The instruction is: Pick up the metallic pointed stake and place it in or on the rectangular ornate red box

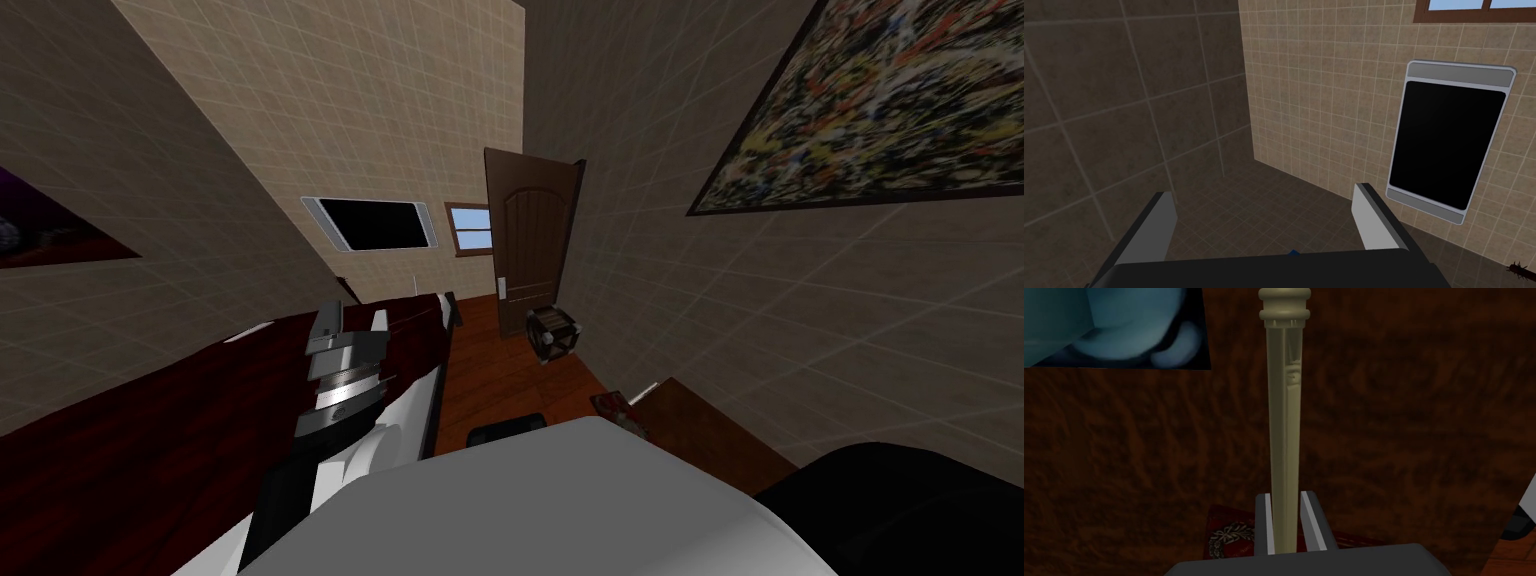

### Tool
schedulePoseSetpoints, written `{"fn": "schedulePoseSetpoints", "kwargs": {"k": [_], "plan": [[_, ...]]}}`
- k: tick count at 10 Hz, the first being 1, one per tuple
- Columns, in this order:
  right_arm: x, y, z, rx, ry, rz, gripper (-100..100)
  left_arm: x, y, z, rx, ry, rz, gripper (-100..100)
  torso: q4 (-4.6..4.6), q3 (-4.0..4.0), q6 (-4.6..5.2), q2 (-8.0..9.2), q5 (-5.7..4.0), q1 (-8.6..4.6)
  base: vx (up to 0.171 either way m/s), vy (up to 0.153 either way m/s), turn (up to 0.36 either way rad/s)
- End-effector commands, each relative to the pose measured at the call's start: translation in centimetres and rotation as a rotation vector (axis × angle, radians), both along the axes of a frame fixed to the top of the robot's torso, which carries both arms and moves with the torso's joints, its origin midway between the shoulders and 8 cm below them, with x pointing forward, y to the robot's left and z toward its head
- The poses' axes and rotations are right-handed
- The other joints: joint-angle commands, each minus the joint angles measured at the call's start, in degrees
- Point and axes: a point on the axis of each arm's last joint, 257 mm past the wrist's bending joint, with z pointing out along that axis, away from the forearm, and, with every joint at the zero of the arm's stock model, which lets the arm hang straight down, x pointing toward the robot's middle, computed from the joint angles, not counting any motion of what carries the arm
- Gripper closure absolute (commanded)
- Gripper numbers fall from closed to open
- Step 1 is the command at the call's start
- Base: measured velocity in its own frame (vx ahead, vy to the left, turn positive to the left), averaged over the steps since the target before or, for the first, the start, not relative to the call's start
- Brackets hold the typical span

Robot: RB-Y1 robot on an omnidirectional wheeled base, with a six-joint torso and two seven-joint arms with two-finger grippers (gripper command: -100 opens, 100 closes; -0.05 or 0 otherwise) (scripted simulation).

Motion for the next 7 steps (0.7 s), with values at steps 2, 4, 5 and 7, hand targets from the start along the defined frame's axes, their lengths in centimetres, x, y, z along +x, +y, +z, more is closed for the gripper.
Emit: {"fn": "schedulePoseSetpoints", "kwargs": {"k": [2, 4, 5, 7], "plan": [[-0.1, -1.4, 1.7, 0.011, 0.001, -0.002, 100, 0.0, 0.0, 0.0, 0.000, 0.000, 0.000, 0, 0.00, -0.03, -0.01, -0.07, 0.02, 0.17, 0.170, 0.088, -0.008], [0.3, -2.3, 2.9, 0.027, -0.003, 0.000, 100, 0.0, 0.0, 0.0, 0.000, 0.000, 0.000, 0, -0.02, -0.14, -0.06, -0.28, 0.03, 0.20, 0.202, 0.076, 0.010], [0.4, -2.6, 3.4, 0.032, -0.004, 0.001, 100, 0.0, 0.0, 0.0, 0.000, 0.000, 0.000, 0, -0.03, -0.16, -0.06, -0.30, 0.02, 0.12, 0.184, 0.068, 0.019], [0.6, -3.5, 4.8, 0.043, -0.004, -0.001, 100, 0.0, 0.0, 0.0, 0.000, 0.000, 0.000, 0, -0.03, -0.14, -0.05, -0.25, 0.01, 0.10, 0.183, 0.067, 0.004]]}}
